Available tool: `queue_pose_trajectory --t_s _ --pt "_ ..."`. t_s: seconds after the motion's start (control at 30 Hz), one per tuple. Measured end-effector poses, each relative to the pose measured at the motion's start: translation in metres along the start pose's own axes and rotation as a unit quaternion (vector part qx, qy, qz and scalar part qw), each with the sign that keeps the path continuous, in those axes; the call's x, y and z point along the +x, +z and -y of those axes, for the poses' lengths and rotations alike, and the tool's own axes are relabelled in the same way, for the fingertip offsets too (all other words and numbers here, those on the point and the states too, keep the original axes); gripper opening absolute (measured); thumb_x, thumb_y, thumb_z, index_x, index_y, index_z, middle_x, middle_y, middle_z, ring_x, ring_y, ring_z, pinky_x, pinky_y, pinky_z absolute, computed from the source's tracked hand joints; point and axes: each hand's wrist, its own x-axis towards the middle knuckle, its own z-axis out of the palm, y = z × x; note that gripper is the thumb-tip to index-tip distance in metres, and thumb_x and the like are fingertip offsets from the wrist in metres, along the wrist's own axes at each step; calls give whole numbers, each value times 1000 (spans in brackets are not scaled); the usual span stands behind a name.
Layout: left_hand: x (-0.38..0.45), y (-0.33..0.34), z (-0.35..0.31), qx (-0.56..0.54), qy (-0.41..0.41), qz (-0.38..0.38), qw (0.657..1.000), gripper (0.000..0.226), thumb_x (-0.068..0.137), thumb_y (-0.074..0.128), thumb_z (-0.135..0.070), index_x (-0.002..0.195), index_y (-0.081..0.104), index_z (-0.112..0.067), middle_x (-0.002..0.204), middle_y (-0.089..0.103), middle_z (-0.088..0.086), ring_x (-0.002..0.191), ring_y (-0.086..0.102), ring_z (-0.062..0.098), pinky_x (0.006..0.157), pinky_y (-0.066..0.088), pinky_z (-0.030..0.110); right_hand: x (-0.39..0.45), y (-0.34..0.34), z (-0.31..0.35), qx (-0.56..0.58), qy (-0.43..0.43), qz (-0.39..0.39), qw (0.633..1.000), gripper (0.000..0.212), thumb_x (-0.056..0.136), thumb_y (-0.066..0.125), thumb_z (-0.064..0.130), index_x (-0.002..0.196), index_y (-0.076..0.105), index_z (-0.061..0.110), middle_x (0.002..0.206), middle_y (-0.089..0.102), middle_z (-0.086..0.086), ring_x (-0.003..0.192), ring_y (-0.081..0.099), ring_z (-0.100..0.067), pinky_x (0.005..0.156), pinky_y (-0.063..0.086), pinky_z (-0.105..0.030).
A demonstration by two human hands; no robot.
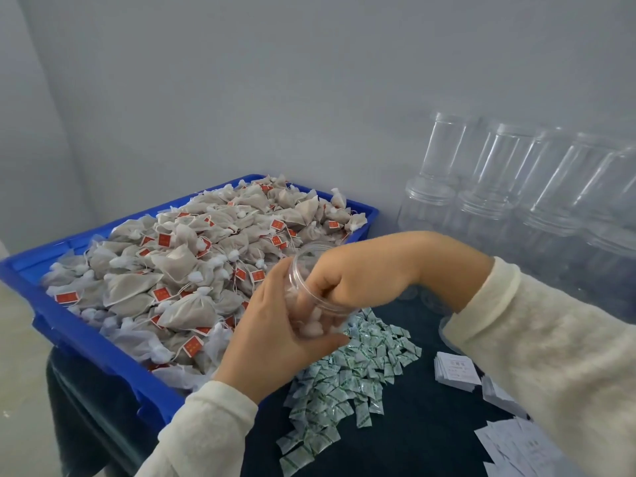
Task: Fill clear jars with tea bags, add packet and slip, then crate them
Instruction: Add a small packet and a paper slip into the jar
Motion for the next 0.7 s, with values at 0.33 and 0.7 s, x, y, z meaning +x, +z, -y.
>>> queue_pose_trajectory --t_s 0.33,0.7 --pt "-6 10 -4 148 85 43 984 107 55 80 -62 142 21 -43 120 32 -38 107 52 3 90 48 23 -47 131 -38 327 95 -544 767 37 87 64 1 88 68 38 80 67 17 60 57 -2 59 49 -15" --pt "-34 63 5 7 16 52 999 105 48 87 -54 137 31 -42 130 44 -23 116 42 -14 81 39 4 -37 222 -56 322 266 -391 820 18 88 67 21 103 71 29 102 67 9 90 60 -2 77 45 -14"
